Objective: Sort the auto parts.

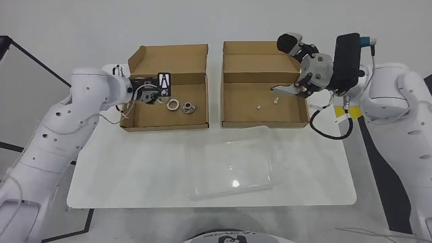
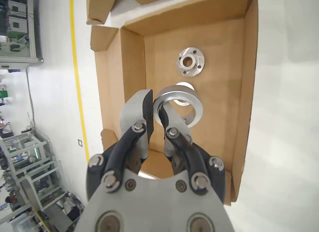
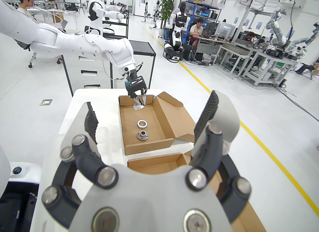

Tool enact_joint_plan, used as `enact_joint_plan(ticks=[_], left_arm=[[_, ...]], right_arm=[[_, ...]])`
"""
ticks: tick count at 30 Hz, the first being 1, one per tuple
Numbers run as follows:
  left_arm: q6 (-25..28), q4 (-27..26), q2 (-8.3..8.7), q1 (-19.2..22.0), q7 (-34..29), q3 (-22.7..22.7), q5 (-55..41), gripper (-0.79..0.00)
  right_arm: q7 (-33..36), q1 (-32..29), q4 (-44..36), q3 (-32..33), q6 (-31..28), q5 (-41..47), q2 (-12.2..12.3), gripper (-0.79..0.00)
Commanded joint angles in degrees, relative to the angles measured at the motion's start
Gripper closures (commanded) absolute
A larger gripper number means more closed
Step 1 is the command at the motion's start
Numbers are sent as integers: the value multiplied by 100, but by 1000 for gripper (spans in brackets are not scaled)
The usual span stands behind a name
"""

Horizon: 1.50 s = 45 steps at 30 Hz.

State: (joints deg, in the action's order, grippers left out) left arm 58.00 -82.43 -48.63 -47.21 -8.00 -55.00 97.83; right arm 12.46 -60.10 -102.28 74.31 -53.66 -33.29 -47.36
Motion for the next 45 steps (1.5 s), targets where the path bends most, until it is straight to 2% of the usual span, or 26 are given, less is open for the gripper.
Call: enact_joint_plan(ticks=[1, 11, 19, 30, 36, 38, 39, 40, 41, 42, 44, 45], left_arm=[[0, 267, -9, 157, 63, 199, 99, 0], [0, 1180, -154, 941, 416, 1240, 598, 0], [0, 2066, -397, 1468, 1015, 1989, 953, 0], [-262, 3227, -825, 1803, 1672, 2527, 1190, 0], [-327, 3595, -982, 1914, 1920, 2701, 1332, 0], [-355, 3687, -1023, 1946, 1974, 2740, 1373, -111], [-365, 3731, -1044, 1959, 2006, 2752, 1374, -215], [-373, 3770, -1063, 1974, 2026, 2768, 1391, -215], [-376, 3803, -1081, 1990, 2044, 2784, 1409, -339], [-400, 3841, -1097, 2001, 2077, 2790, 1410, -369], [-407, 3910, -1122, 2036, 2132, 2805, 1441, -502], [-414, 3941, -1131, 2050, 2156, 2806, 1448, -499]], right_arm=[[0, 0, 0, 0, 0, 0, 0, -785], [0, 0, 0, 0, 0, 0, 0, -785], [0, 0, 0, 0, 0, 0, 0, -785], [0, 0, 0, 0, 0, 0, 0, -785], [0, 0, 0, 0, 0, 0, 0, -785], [0, 0, 0, 0, 0, 0, 0, -785], [0, 0, 0, 0, 0, 0, 0, -785], [0, 0, 0, 0, 0, 0, 0, -785], [0, 0, 0, 0, 0, 0, 0, -785], [0, 0, 0, 0, 0, 0, 0, -785], [0, 0, 0, 0, 0, 0, 0, -785], [0, 0, 0, 0, 0, 0, 0, -785]])
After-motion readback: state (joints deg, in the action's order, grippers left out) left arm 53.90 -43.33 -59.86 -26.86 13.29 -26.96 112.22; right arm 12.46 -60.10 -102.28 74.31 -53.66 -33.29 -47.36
